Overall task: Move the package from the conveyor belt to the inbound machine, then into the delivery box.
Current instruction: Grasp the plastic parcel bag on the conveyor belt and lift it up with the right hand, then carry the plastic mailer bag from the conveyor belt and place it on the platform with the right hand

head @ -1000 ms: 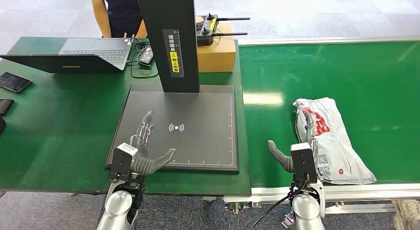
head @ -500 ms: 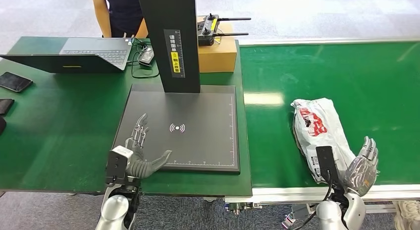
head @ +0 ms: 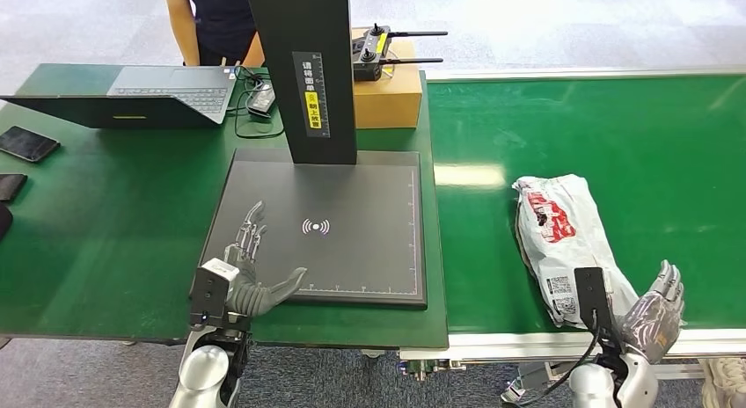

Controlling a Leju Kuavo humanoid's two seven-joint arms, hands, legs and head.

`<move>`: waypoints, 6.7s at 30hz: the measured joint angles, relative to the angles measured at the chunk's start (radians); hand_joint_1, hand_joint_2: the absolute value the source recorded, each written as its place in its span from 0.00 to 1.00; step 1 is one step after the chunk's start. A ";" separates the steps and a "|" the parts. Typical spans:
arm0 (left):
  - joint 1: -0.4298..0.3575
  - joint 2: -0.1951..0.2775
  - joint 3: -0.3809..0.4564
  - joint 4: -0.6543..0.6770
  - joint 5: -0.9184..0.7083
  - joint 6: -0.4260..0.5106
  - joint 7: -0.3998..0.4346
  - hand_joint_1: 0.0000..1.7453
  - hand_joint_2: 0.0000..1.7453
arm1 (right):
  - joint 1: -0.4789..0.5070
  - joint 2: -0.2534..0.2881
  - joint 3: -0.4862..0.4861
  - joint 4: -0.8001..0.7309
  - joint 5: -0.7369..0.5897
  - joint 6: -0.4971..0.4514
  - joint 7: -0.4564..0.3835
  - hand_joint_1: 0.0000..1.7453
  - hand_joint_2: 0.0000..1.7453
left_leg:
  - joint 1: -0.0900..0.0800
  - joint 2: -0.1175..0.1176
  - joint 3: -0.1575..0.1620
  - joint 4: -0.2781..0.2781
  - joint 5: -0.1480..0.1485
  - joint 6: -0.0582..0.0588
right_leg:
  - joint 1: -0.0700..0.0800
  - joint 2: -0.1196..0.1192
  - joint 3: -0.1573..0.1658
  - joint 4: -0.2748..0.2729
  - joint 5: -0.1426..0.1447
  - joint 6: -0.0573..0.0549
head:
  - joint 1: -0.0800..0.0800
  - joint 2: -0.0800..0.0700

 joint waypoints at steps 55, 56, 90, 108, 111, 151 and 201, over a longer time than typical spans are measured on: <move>-0.028 0.002 -0.059 0.050 0.013 0.022 -0.020 0.00 1.00 | -0.452 -0.133 0.202 0.668 0.150 -0.101 -0.084 0.00 1.00 | 0.000 0.000 0.000 0.000 0.001 0.000 | 0.000 0.000 0.000 0.000 0.001 0.000 | 0.000 0.000; -0.029 0.002 -0.059 0.053 0.014 0.023 -0.021 0.00 1.00 | -0.456 -0.133 0.209 0.681 0.154 -0.102 -0.079 0.00 1.00 | 0.000 0.000 0.000 0.000 0.001 0.000 | 0.000 0.000 0.000 0.000 0.001 0.000 | 0.000 0.000; -0.040 0.004 -0.087 0.079 0.045 0.036 -0.006 0.00 1.00 | -0.483 -0.118 0.300 0.872 0.379 0.016 0.415 0.02 1.00 | 0.000 -0.001 0.002 0.001 0.001 0.001 | 0.000 -0.001 0.002 0.000 0.000 0.000 | 0.000 0.000; -0.040 0.006 -0.093 0.078 0.058 0.037 0.009 0.00 1.00 | -0.490 -0.118 0.316 0.878 0.435 0.048 0.427 0.94 1.00 | 0.000 -0.001 0.005 0.002 0.001 0.001 | 0.000 -0.001 0.007 -0.001 0.001 0.002 | 0.000 0.000; -0.040 0.006 -0.094 0.078 0.062 0.038 0.006 0.00 1.00 | -0.490 -0.118 0.315 0.877 0.435 0.011 0.407 0.95 1.00 | 0.000 -0.001 0.005 0.002 0.001 0.001 | 0.000 -0.001 0.007 -0.001 0.001 0.002 | 0.000 0.000; -0.110 0.007 -0.115 0.180 0.120 0.067 -0.095 0.00 1.00 | -0.260 0.040 0.728 0.076 0.439 -0.176 -0.073 0.79 1.00 | 0.000 0.000 0.002 0.001 0.001 0.001 | 0.000 0.000 0.004 0.000 0.001 0.001 | 0.000 0.000; 0.010 0.033 -0.112 -0.120 0.267 0.562 -0.275 0.00 1.00 | -0.391 0.107 0.867 0.459 0.399 -0.172 -0.147 0.73 1.00 | 0.000 -0.001 0.002 0.001 0.001 0.001 | 0.000 -0.001 0.003 0.000 0.001 0.001 | 0.000 0.000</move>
